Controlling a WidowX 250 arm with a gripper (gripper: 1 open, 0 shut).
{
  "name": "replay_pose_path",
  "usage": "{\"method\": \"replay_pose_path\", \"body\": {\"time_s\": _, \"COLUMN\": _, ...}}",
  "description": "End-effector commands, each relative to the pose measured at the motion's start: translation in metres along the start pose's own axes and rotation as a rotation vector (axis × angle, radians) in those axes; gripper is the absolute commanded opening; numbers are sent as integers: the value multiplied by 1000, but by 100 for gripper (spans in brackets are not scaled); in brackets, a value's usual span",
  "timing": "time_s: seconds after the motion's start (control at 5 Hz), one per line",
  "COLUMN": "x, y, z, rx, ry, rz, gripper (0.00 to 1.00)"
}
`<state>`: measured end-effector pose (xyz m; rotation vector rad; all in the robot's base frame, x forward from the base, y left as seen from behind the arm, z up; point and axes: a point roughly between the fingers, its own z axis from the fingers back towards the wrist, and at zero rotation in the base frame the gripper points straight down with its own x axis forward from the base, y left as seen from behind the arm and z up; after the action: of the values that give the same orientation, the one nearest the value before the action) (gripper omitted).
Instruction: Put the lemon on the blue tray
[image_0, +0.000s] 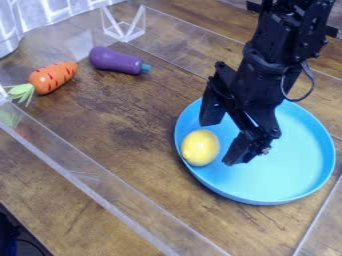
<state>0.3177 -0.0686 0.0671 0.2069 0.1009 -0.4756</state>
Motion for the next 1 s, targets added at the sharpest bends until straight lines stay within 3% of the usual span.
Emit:
{"method": "replay_pose_path", "body": {"time_s": 0.0, "x": 6, "y": 7, "z": 13, "rx": 2, "ry": -55, "rz": 18, "gripper": 100}}
{"method": "replay_pose_path", "body": {"time_s": 0.8, "x": 3, "y": 15, "z": 0, "rx": -30, "ry": -47, "rz": 52, "gripper": 100}}
